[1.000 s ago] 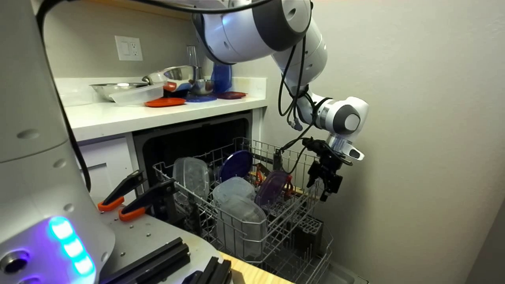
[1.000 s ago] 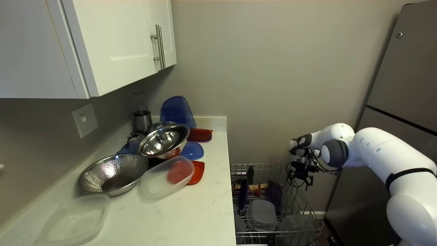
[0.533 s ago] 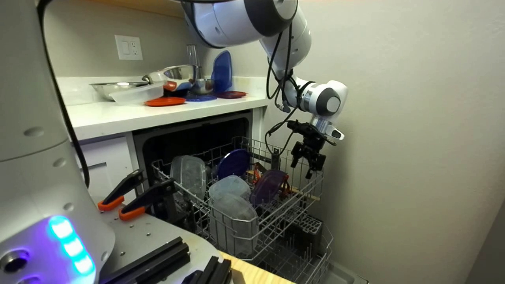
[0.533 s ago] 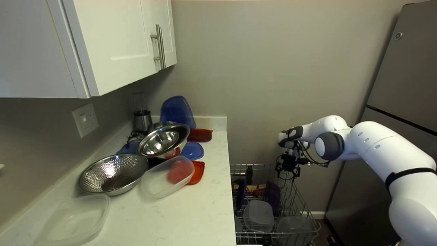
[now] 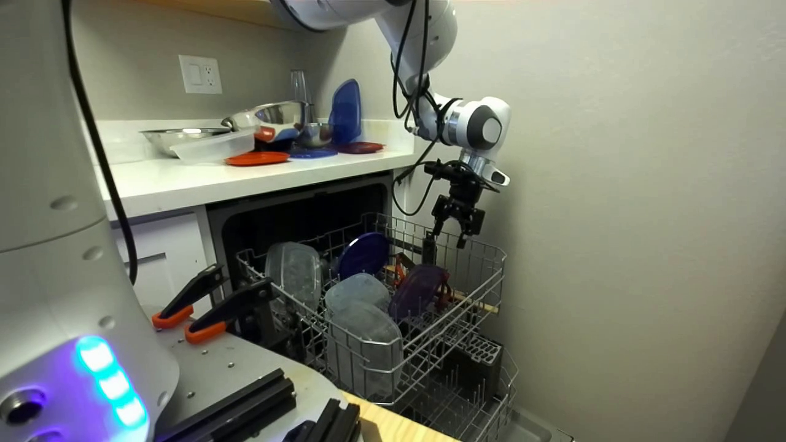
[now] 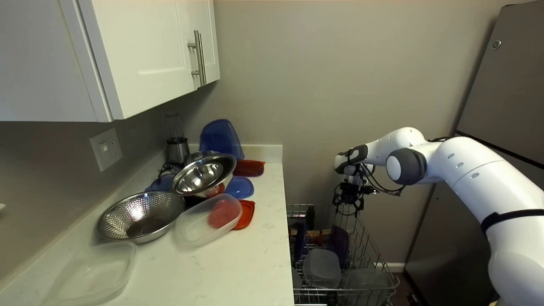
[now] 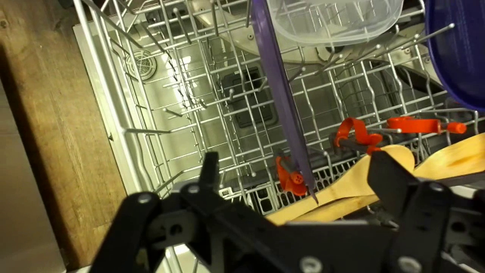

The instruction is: Pull the top rack of the dishwasher out

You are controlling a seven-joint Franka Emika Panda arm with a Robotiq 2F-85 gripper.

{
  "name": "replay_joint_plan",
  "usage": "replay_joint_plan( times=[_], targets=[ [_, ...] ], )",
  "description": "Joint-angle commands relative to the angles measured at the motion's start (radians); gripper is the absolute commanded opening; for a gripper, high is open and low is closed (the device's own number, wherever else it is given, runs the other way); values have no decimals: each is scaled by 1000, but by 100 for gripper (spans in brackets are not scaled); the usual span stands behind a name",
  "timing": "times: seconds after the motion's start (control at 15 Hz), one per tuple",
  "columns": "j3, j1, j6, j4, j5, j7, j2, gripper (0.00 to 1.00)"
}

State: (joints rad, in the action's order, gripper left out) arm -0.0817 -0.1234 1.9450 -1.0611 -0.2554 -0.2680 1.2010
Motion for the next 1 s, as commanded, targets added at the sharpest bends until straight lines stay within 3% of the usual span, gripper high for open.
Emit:
replay_joint_plan(
  times=[0.0, 0.67, 0.73, 0.93],
  targets=[
    [-15, 37, 33, -184, 26, 21, -137, 100],
    [-19, 97, 132, -403, 106, -8, -296, 100],
    [-8, 80, 86, -296, 97, -5, -226, 100],
    [-5, 81, 91, -298, 97, -5, -225, 100]
  ],
)
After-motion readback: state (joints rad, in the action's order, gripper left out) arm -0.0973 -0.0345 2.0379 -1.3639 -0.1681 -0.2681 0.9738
